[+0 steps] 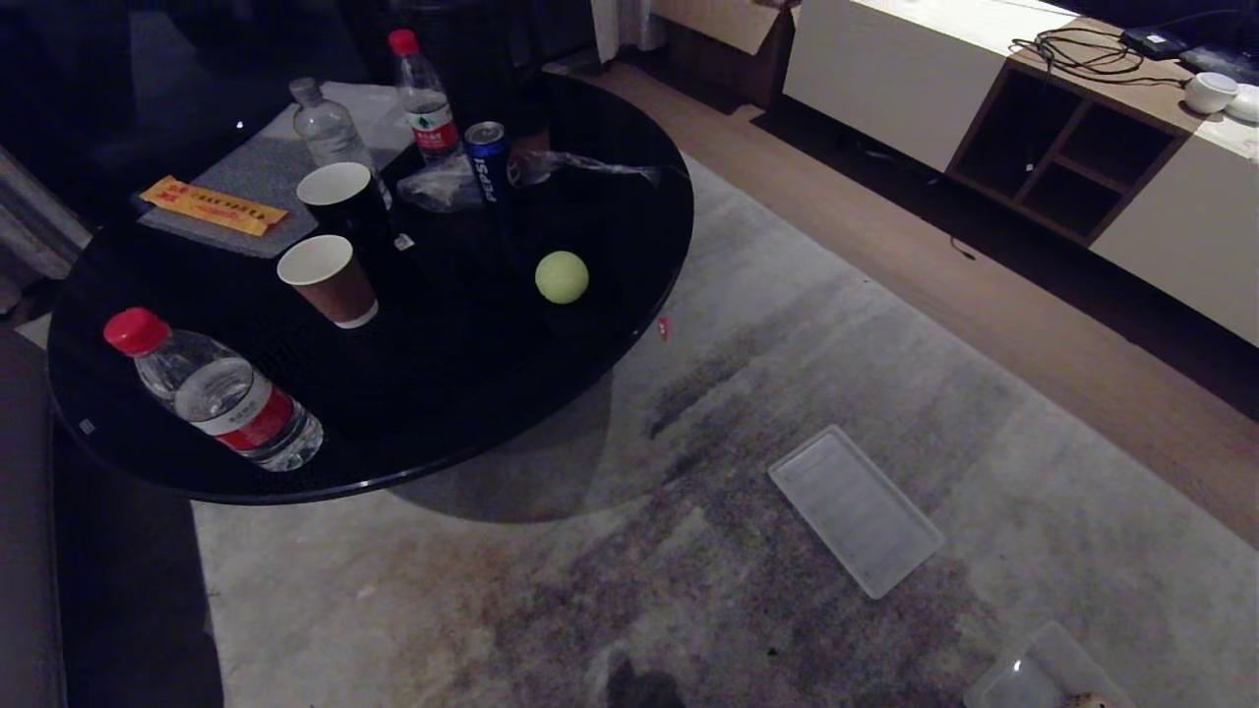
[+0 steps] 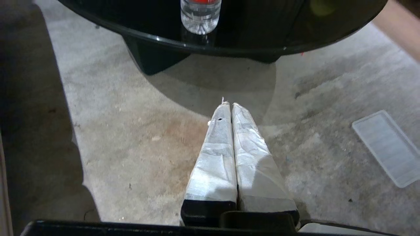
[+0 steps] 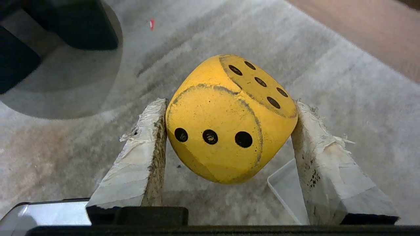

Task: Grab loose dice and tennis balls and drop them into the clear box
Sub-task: Put the toys in the box

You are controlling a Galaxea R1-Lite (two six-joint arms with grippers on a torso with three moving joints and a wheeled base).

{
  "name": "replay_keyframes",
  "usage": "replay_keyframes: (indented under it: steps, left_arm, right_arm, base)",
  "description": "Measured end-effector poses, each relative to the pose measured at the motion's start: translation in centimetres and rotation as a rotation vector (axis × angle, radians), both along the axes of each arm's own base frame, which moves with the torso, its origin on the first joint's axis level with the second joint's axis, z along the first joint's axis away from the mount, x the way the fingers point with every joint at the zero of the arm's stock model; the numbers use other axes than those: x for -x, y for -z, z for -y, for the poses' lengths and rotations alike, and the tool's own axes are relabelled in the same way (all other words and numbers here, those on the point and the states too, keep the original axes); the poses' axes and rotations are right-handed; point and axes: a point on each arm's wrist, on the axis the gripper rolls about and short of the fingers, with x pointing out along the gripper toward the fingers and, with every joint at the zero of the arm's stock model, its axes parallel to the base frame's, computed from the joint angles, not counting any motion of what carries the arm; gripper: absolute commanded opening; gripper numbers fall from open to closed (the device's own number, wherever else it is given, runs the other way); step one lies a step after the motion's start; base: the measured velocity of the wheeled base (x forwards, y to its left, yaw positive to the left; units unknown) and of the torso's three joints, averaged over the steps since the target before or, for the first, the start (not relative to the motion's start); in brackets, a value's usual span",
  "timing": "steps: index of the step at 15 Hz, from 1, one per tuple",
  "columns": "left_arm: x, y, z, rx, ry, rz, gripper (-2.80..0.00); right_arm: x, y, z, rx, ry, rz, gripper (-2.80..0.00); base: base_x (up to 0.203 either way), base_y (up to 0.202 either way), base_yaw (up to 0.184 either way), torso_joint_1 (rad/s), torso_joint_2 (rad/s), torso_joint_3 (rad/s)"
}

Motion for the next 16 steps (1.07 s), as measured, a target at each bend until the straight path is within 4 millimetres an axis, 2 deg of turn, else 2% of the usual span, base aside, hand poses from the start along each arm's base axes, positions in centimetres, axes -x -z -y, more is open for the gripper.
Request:
replay_keyframes:
  steps: [16]
  left_arm:
    - [0.0,0.0,0.0,0.0,0.0,0.0,-2.8]
  right_arm:
    - [0.0,0.0,0.0,-0.001,0.0,0.0,-2.8]
  base:
    - [0.0,0.0,0.0,0.003,0.0,0.204]
